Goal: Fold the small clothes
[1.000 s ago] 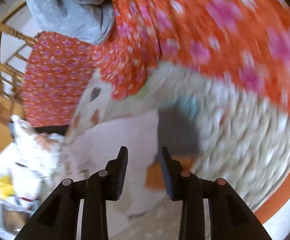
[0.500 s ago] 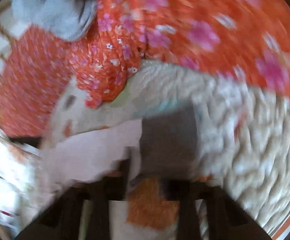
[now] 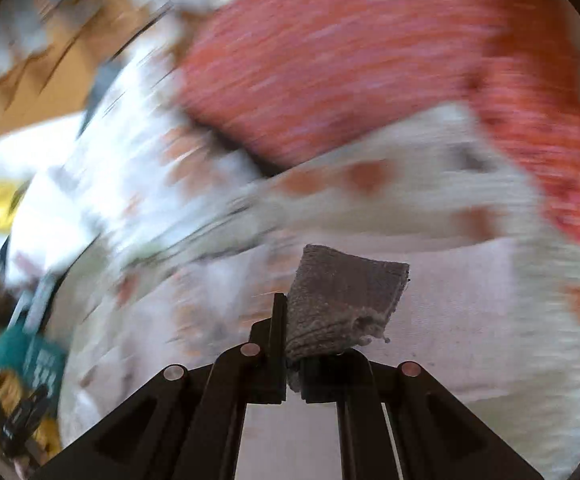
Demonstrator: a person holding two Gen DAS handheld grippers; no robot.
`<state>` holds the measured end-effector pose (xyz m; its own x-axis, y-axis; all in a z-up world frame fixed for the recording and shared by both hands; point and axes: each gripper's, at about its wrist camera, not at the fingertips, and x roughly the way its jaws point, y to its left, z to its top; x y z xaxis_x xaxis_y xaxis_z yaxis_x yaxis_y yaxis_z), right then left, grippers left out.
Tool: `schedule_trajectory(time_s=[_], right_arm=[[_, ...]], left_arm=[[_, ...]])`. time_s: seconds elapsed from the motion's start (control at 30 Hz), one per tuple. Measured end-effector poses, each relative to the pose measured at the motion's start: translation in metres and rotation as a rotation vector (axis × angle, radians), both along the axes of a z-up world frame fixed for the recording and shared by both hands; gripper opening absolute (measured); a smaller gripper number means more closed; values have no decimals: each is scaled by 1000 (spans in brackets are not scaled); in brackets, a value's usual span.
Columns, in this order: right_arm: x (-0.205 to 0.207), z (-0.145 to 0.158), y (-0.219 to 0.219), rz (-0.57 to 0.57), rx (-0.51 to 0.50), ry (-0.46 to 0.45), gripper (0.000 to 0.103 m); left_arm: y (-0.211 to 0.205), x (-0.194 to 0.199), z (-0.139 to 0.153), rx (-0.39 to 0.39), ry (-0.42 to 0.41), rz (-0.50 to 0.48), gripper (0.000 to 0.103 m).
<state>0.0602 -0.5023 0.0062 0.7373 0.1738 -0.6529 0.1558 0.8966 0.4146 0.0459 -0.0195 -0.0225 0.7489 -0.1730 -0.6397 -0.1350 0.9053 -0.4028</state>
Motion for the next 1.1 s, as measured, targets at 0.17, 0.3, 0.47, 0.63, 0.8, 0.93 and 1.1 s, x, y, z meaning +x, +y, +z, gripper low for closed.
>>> schedule_trajectory(time_s=[0.17, 0.3, 0.47, 0.63, 0.8, 0.93, 1.1], right_arm=[[63, -47, 134, 246, 21, 66, 5], [82, -83, 191, 345, -48, 140, 5], [96, -113, 220, 380, -115, 216, 8], [110, -109, 236, 437, 6, 234, 24], [95, -84, 266, 525, -41, 188, 31], [50, -72, 306, 694, -128, 167, 35], [-5, -85, 341, 851, -198, 173, 53]], left_arm=[[34, -16, -5, -90, 7, 55, 76], [48, -20, -9, -113, 20, 78, 76], [63, -26, -13, -189, 23, 94, 76], [66, -28, -12, -220, 14, 100, 78], [80, -36, -10, -188, 9, 174, 78], [101, -43, -15, -209, 26, 249, 78], [114, -49, -24, -249, 48, 283, 78]])
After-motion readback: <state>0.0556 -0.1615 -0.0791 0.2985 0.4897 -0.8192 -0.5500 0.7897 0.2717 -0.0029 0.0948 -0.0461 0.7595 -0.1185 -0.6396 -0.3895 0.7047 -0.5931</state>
